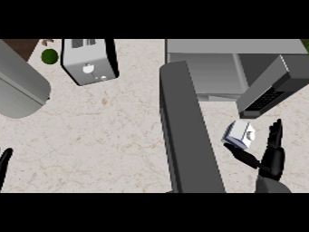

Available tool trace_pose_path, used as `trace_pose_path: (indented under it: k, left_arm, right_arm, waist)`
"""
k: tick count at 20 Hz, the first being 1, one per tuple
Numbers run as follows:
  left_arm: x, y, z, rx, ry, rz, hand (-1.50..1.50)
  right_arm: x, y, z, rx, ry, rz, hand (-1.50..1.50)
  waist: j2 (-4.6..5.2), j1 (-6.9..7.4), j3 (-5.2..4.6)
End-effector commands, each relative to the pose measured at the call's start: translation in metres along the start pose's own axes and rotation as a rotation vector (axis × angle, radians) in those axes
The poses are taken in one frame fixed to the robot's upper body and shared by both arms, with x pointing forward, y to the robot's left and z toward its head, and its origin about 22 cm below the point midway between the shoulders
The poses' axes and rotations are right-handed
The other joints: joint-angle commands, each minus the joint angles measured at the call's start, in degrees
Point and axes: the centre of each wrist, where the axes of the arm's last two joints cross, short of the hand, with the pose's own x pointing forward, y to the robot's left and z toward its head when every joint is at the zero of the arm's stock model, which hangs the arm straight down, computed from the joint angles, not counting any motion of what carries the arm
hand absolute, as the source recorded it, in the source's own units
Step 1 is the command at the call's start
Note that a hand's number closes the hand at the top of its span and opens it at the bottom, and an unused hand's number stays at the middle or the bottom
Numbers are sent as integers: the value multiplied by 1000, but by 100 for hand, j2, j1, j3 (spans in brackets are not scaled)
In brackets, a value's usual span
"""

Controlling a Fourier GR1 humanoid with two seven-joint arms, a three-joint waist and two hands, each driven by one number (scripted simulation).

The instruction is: Pick up the milk, place it into the microwave and close the microwave

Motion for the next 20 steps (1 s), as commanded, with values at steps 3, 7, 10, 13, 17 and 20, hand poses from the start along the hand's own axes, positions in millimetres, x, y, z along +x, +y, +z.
trace_pose_path:
  k: [3,7,10,13,17,20]
  left_arm:
    - [15,5,-5,0,-11,-12,-150]
    - [11,-3,-7,-6,-4,12,-150]
    - [4,-3,-8,4,16,17,-150]
    - [-1,-6,1,4,28,-2,-150]
    - [0,-3,-3,16,7,34,-150]
    - [-4,-3,8,2,12,28,-150]
  right_arm:
    - [-12,-29,-6,128,8,-175,-150]
    - [-18,-13,6,349,5,-330,-150]
    - [-10,0,-1,384,-84,-432,150]
    - [-10,6,1,307,-138,-304,150]
    - [3,15,-15,108,-202,-128,150]
    - [16,27,-27,174,-220,-260,150]
  waist:
    - [-1,-6,4]
    - [28,59,19]
    - [4,-11,5]
    - [-7,-11,-2]
    - [-11,-40,-7]
    - [-17,-16,-6]
